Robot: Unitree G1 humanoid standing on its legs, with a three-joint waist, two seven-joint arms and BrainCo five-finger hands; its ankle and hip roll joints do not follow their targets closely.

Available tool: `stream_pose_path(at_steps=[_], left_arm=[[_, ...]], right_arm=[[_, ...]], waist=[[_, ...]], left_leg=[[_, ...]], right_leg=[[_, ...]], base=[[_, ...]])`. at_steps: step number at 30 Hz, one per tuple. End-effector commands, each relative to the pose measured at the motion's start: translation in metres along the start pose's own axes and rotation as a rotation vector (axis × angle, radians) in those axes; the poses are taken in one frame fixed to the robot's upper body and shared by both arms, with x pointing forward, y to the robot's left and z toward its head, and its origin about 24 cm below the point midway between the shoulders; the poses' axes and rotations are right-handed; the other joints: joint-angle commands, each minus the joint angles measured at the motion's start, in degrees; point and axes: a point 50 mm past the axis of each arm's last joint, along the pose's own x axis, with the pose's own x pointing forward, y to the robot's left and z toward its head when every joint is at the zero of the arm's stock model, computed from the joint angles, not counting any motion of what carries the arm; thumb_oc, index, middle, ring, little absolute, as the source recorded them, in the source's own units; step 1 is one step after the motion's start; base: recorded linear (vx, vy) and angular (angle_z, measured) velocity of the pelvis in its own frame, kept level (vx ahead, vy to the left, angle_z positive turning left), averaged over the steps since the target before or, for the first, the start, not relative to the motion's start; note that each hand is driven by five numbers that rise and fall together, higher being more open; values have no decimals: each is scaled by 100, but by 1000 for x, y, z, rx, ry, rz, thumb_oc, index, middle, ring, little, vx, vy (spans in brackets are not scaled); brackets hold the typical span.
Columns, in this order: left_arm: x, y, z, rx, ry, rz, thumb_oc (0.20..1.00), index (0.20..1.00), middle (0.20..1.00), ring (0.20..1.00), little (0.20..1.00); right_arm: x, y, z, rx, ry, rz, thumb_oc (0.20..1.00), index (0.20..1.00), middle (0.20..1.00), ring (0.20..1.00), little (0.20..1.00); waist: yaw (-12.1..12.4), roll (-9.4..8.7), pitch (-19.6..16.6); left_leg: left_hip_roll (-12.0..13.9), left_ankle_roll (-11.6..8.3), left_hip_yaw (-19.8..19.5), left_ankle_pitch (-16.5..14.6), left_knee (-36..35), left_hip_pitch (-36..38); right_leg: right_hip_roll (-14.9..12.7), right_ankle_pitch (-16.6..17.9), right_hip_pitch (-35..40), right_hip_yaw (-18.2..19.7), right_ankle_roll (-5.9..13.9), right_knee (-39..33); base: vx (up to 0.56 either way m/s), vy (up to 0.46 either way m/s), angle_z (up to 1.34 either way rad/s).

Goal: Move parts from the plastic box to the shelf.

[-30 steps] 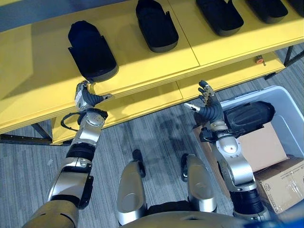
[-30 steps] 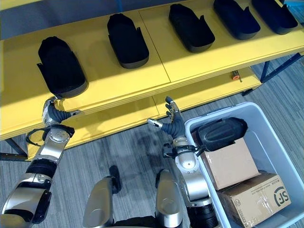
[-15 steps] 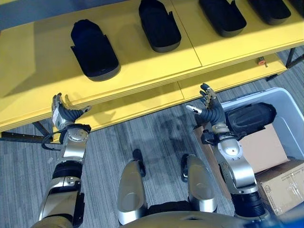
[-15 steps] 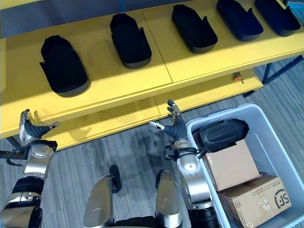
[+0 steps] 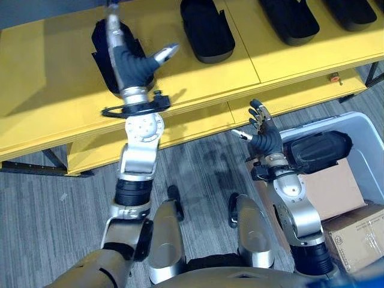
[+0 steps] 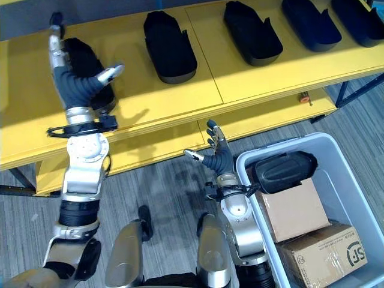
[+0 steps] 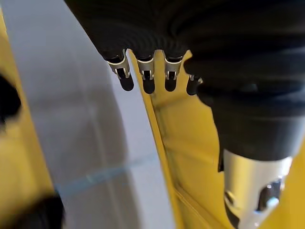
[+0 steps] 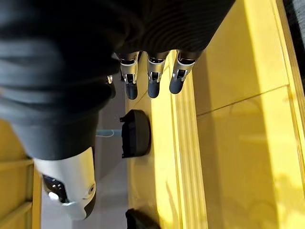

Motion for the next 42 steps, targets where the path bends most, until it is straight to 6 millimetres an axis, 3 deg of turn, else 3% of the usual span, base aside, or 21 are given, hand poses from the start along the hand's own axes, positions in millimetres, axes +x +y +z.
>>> stream_pose_path(at_steps=[1,8,16,33,38,42], left_arm=[[3,0,7,-89,-41,-10,1000,1000,1000,1000,1000],[7,-28,-15,-261,130,-51,1000,1000,1000,1000,1000],[10,-24,-40,-297,254,3,1000,1000,1000,1000,1000],[7,31,-97,-170,437,166,1000,1000,1000,1000,1000],[6,59,-118,-3,487,150,1000,1000,1000,1000,1000],[2,66,-127,54,528,124,1000,1000,1000,1000,1000]], right_arm=[[4,-1,34,18,-191,-43,1000,1000,1000,1000,1000],[8,-4,35,-24,-196,-51,1000,1000,1000,1000,1000],[11,-3,32,-35,-178,-39,1000,1000,1000,1000,1000],[5,4,23,-1,-123,19,1000,1000,1000,1000,1000],[3,4,21,25,-106,28,1000,1000,1000,1000,1000],[1,1,22,33,-106,19,1000,1000,1000,1000,1000]], waist=[[-51,81,-169],[-232,73,-169],[-342,1,-169],[-458,-193,-169],[-513,-249,-169],[-555,-272,-169]], left_leg=[[451,-588,-205,1242,-301,632],[438,-595,-154,1246,-392,791],[442,-622,-115,1224,-409,899],[480,-689,-44,1162,-350,1048],[484,-730,-27,1154,-309,1061],[470,-746,-31,1148,-316,1051]], right_leg=[[-540,2135,-18,319,66,-131],[-562,2140,67,364,66,-167],[-577,2136,143,383,58,-180],[-585,2131,258,431,63,-143],[-603,2133,264,447,86,-120],[-623,2119,250,472,93,-106]], base=[[0,0,0],[3,2,-4],[1,-4,-3],[0,-1,-1],[6,-4,-2],[0,0,0]])
